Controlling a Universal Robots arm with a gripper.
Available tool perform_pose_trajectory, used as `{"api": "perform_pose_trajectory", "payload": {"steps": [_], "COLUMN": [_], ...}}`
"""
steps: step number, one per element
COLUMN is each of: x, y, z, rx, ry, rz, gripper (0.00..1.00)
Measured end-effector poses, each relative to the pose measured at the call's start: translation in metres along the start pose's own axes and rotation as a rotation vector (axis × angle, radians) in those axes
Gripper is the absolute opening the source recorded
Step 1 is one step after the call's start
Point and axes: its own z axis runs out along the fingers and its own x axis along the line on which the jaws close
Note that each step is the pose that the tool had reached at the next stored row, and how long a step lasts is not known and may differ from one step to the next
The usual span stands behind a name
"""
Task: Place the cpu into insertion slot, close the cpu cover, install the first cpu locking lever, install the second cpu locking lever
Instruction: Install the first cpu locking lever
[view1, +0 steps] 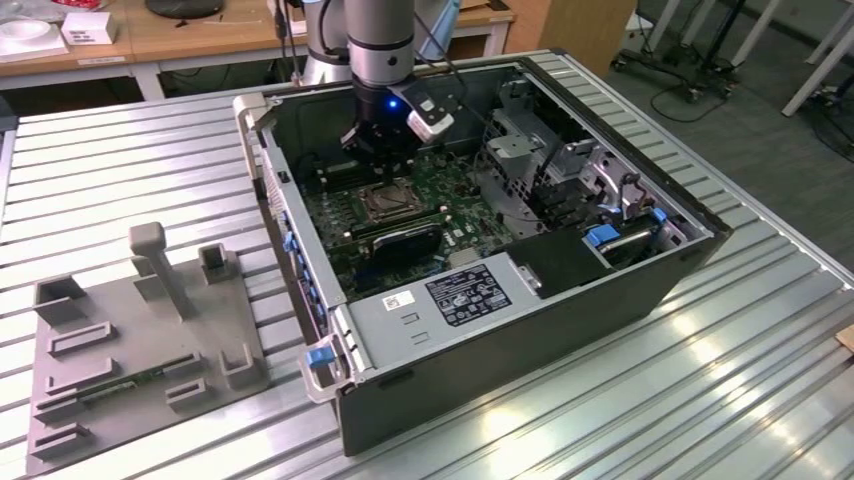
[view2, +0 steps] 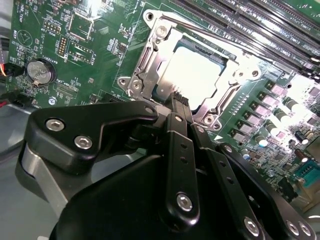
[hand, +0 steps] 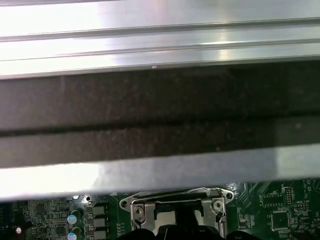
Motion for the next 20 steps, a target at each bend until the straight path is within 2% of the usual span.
{"api": "perform_pose_trajectory", "payload": {"steps": [5, 10, 15, 18, 20], "x": [-0.0003, -0.0006, -0.0006, -0.0007, -0.0006], "y": [-0.0021, -0.0072, -0.0074, -0.0074, -0.0074], "z": [-0.002, -0.002, -0.0021, -0.002, -0.0019], "rx": [-0.0064, -0.0068, -0.0076, -0.0177, -0.0218], "ry": [0.0004, 0.0004, 0.0007, 0.0013, 0.0016], "rz": [0.001, 0.001, 0.001, 0.001, 0.002], "gripper": [0.1, 0.1, 0.1, 0.1, 0.1]}}
